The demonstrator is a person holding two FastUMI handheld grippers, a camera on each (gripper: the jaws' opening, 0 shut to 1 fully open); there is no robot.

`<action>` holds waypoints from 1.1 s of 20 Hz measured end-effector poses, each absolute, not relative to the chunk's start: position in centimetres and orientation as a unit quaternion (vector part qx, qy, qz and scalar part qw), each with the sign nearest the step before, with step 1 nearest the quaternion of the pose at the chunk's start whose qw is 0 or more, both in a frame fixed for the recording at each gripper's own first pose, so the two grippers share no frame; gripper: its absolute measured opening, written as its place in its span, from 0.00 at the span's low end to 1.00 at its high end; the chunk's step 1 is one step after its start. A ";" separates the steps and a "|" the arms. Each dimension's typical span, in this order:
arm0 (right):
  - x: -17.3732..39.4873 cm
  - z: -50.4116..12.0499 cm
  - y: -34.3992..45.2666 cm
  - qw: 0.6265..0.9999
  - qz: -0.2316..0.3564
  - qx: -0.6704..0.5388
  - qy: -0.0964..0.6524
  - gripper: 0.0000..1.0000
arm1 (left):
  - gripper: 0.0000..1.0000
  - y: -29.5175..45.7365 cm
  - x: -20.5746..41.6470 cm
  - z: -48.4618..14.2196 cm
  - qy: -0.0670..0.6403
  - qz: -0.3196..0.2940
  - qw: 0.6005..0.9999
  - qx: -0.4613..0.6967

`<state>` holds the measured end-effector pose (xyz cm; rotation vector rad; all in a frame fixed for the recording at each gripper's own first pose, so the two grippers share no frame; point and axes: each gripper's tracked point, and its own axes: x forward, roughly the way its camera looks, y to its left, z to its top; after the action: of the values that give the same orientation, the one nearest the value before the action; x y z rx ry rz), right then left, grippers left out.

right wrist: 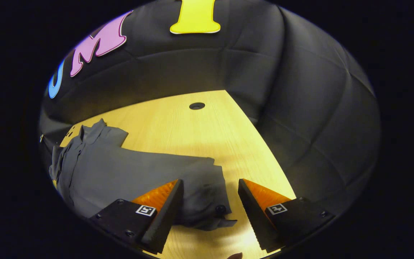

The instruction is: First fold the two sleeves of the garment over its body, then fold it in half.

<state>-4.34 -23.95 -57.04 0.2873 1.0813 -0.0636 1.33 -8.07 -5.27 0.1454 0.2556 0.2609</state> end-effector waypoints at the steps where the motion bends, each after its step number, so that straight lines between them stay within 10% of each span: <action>1: -4.4 -57.4 -23.9 0.844 -0.031 0.142 0.516 0.95 | 0.96 -7.7 1.2 -5.3 0.128 0.133 0.980 0.073; 7: -5.0 -58.6 -22.9 0.849 -0.012 0.117 0.515 0.81 | 0.95 -5.7 0.5 -5.7 0.133 0.140 0.979 0.067; 11: -5.2 -58.1 -22.5 0.810 -0.042 0.205 0.548 0.08 | 0.95 -3.6 0.2 -5.6 0.126 0.131 0.981 0.059; 22: -2.5 -41.8 -18.6 0.871 -0.103 0.208 0.432 0.08 | 0.95 7.3 0.3 -5.4 0.086 0.072 0.993 0.036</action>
<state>-2.47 -18.61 -41.78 0.4357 0.9033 -0.2144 0.32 7.26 -5.42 0.0714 0.1733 0.1450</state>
